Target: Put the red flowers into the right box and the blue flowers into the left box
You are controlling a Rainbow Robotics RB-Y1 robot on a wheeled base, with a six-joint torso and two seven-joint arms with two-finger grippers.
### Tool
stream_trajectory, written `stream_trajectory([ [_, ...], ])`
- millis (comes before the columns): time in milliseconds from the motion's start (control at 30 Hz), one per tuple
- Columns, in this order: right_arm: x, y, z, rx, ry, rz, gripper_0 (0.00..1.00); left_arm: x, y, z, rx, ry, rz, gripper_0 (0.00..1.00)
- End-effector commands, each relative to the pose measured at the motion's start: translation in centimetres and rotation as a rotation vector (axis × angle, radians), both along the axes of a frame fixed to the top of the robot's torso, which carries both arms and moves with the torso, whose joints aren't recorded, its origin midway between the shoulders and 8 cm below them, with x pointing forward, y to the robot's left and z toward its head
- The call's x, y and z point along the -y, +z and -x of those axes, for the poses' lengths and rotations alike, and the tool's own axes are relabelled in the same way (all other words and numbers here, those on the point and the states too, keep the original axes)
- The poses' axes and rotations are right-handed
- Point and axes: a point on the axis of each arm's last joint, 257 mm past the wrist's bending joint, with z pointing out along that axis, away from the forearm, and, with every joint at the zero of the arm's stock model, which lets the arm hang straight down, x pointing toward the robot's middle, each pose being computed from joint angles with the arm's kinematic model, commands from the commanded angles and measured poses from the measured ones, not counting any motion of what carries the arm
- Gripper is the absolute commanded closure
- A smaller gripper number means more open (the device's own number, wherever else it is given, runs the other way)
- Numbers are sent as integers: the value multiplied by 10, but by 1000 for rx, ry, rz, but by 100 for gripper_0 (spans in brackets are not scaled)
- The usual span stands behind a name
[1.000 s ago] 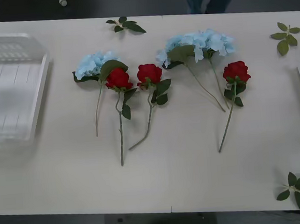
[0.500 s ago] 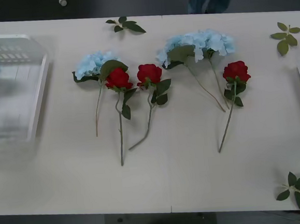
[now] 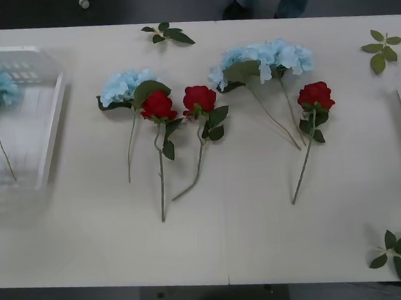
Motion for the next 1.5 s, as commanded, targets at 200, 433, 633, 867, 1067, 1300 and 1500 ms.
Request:
stream_trajectory([
  [200,-74,48,-4,-51,166,-127,0,2,20,-7,37,0,3,0],
  [433,-166,90,16,-149,251,-204,0,14,32,18,-85,-11,8,0],
  [633,-267,82,22,-171,185,-288,0,50,61,59,-229,-43,108,0],
  [867,-370,28,23,-144,37,-369,0,139,78,73,-260,-236,227,0],
  [1067,-416,-18,21,-101,0,-332,0,234,79,59,-202,-457,268,0],
  [1300,-442,-57,2,-60,-47,-304,0,317,74,52,-188,-770,162,0],
  [1500,-433,-71,-29,13,-99,-290,0,369,54,44,-161,-961,1,0],
])
